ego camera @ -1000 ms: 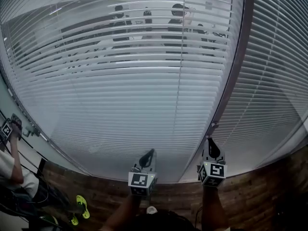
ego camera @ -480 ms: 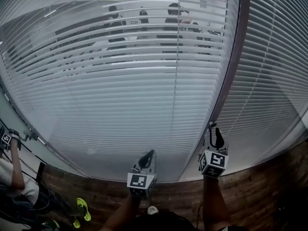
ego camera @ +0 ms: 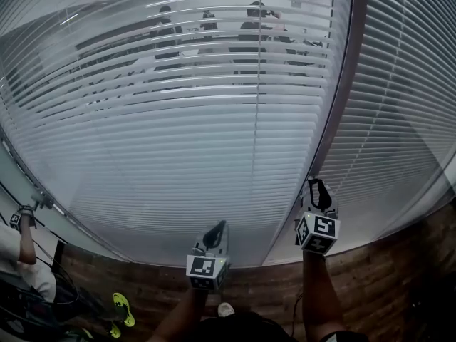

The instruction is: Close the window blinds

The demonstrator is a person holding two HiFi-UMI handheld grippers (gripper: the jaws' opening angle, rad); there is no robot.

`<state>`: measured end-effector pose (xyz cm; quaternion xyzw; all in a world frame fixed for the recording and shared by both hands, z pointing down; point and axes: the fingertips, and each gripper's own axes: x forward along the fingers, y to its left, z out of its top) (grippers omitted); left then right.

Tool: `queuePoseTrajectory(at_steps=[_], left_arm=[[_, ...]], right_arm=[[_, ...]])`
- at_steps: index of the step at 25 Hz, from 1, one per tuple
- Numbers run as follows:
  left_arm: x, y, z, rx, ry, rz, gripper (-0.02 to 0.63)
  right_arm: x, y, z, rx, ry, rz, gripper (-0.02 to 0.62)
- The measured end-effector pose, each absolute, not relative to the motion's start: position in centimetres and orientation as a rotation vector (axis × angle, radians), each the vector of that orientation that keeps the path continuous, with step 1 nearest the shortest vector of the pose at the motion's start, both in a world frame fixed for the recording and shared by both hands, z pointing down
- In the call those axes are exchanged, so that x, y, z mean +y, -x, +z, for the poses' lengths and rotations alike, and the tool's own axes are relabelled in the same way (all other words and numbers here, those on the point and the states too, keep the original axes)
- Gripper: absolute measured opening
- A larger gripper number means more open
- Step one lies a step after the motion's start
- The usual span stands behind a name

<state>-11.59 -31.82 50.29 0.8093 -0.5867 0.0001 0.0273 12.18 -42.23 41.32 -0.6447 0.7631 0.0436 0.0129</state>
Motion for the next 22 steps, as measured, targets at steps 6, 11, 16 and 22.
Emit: queuePoseTrajectory(at_steps=[6, 11, 16, 22], left_arm=[[-31.7, 11.8, 50.4, -1.829, -2.480, 0.014, 0.000], [-31.6, 12.0, 50.5, -1.836, -2.471, 0.025, 0.000], [-31.6, 11.8, 50.7, -1.831, -2.494, 0.034, 0.000], [-31.6, 12.7, 50.7, -1.857, -2.466, 0.036, 0.000]], right_arm=[[-42.4, -12.2, 41.2, 2.398, 1.996, 0.131, 0.115], [-42.4, -12.1, 41.2, 2.439, 2.022, 0.210, 0.117], [-42.5, -11.4, 41.0, 2.557, 2.095, 0.621, 0.119], [-42.1, -10.8, 41.3, 2.658, 2.223, 1.156, 0.121]])
